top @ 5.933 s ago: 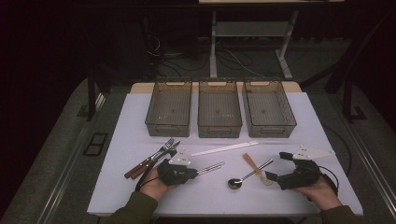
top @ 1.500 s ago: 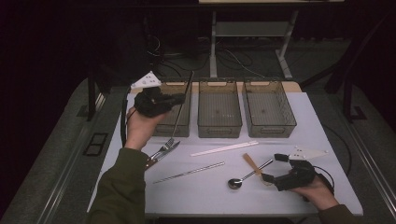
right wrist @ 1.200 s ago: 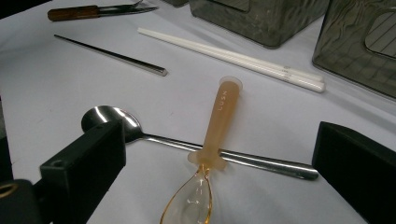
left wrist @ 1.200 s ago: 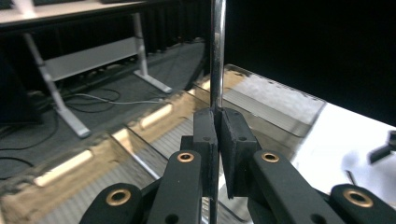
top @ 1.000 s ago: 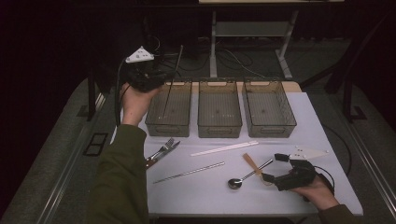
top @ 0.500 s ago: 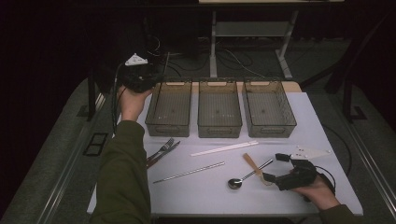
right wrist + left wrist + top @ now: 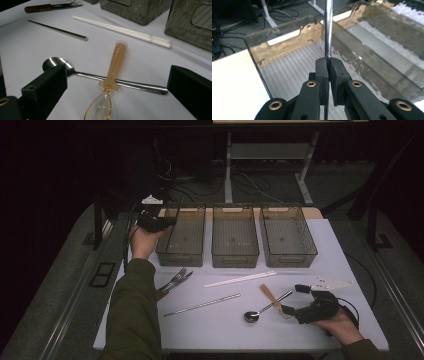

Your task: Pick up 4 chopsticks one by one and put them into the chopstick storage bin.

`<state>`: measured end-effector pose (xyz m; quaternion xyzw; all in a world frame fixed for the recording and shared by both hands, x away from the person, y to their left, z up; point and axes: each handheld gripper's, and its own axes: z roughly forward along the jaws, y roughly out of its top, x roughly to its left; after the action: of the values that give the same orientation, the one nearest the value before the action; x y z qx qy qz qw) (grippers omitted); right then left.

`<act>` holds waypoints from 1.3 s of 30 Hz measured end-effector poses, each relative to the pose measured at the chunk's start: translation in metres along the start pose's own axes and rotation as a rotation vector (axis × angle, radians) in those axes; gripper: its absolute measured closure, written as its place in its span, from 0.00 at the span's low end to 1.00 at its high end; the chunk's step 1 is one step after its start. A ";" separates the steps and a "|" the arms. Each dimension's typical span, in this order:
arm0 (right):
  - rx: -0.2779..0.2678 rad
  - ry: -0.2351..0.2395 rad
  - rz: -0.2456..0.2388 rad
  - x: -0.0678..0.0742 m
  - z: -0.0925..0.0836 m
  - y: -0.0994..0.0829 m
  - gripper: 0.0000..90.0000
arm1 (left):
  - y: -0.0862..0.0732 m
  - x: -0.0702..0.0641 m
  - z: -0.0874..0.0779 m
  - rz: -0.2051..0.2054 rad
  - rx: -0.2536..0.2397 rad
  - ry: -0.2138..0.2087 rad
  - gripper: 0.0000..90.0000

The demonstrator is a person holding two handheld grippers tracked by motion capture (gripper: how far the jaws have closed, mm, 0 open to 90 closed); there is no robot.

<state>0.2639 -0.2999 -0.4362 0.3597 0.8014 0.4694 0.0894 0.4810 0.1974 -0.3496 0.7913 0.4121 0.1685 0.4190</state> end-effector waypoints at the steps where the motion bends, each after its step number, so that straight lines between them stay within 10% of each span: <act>1: 0.000 0.001 0.000 0.000 0.000 0.000 0.03 | -0.001 0.000 0.002 0.002 0.008 0.002 0.94; 10: 0.000 0.001 0.000 0.000 0.000 0.000 0.03 | -0.002 -0.010 0.028 0.009 0.051 0.041 0.92; 16: -0.003 0.002 -0.002 0.000 -0.001 0.000 0.03 | -0.002 -0.015 0.025 0.017 0.039 0.046 0.72; 39: 0.004 -0.006 -0.009 0.002 0.000 0.000 0.03 | -0.023 -0.070 -0.028 0.100 -0.009 -0.218 0.44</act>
<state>0.2628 -0.2987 -0.4357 0.3575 0.8037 0.4665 0.0934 0.4099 0.1632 -0.3455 0.8226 0.3235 0.1039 0.4559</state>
